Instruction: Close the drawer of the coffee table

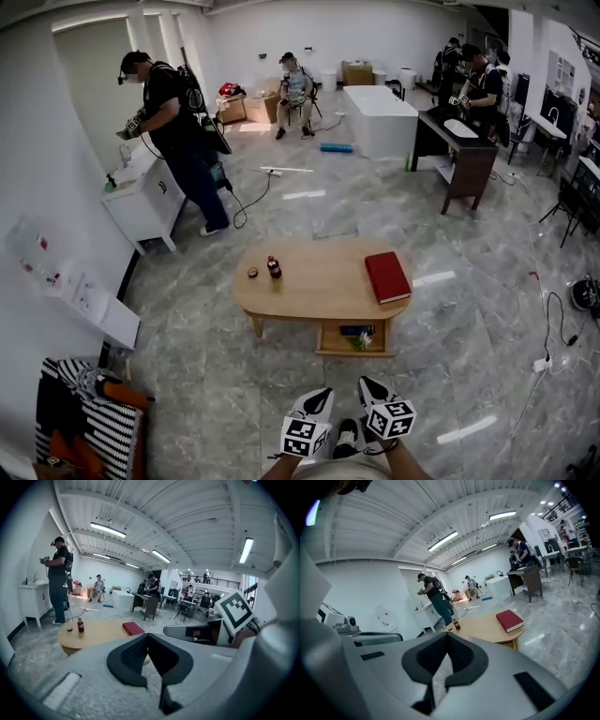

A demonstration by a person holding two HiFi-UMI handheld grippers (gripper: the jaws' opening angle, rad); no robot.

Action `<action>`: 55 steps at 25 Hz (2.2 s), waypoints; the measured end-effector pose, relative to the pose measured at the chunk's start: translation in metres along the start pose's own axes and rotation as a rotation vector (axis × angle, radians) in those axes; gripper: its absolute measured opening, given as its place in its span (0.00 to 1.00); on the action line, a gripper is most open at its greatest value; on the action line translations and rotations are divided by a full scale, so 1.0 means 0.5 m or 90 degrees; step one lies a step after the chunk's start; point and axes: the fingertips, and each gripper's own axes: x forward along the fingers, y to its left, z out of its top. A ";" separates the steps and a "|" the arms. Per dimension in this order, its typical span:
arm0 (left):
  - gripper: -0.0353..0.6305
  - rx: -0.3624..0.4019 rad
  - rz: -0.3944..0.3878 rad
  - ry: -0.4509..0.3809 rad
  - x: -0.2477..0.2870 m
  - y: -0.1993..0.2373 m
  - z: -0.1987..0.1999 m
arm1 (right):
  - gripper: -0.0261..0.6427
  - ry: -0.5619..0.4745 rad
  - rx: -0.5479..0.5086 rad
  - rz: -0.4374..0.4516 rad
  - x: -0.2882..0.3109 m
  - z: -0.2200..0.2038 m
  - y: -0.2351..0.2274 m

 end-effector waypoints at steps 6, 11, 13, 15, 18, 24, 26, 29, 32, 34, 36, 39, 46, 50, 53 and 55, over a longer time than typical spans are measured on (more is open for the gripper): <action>0.07 -0.004 0.048 0.007 0.077 0.050 0.026 | 0.06 -0.010 0.026 0.011 0.051 0.039 -0.078; 0.07 -0.014 0.081 0.024 0.105 0.067 0.019 | 0.06 0.002 0.047 0.002 0.064 0.038 -0.139; 0.07 -0.024 0.091 0.029 0.107 0.073 0.008 | 0.06 0.005 0.057 -0.004 0.061 0.029 -0.156; 0.07 -0.031 0.102 0.031 0.114 0.087 0.002 | 0.06 0.005 0.063 -0.007 0.063 0.026 -0.171; 0.07 -0.047 0.120 0.035 0.118 0.111 0.002 | 0.06 0.007 0.072 -0.010 0.059 0.027 -0.191; 0.07 -0.064 0.114 0.054 0.155 0.127 0.011 | 0.06 0.011 0.095 -0.038 0.062 0.036 -0.239; 0.07 -0.062 0.103 0.071 0.167 0.116 0.008 | 0.06 0.008 0.103 -0.046 0.059 0.040 -0.253; 0.07 -0.054 0.081 0.083 0.190 0.111 -0.005 | 0.06 -0.004 0.115 -0.066 0.060 0.041 -0.276; 0.07 -0.044 0.063 0.084 0.213 0.108 0.005 | 0.06 -0.013 0.123 -0.085 0.061 0.049 -0.297; 0.07 -0.042 0.056 0.088 0.227 0.112 0.010 | 0.06 -0.014 0.126 -0.096 0.064 0.052 -0.310; 0.07 -0.043 0.050 0.092 0.246 0.118 0.014 | 0.06 -0.013 0.128 -0.107 0.071 0.059 -0.325; 0.07 -0.044 0.042 0.095 0.272 0.129 0.025 | 0.06 -0.010 0.123 -0.116 0.084 0.078 -0.341; 0.07 -0.060 0.044 0.075 0.332 0.201 0.038 | 0.06 0.019 0.089 -0.121 0.141 0.076 -0.359; 0.07 -0.077 0.064 0.068 0.370 0.284 0.050 | 0.06 0.050 0.076 -0.117 0.194 0.072 -0.366; 0.07 -0.088 0.074 0.077 0.391 0.342 0.042 | 0.06 0.072 0.076 -0.127 0.228 0.065 -0.369; 0.07 -0.098 0.078 0.081 0.407 0.382 0.035 | 0.06 0.080 0.073 -0.133 0.258 0.070 -0.375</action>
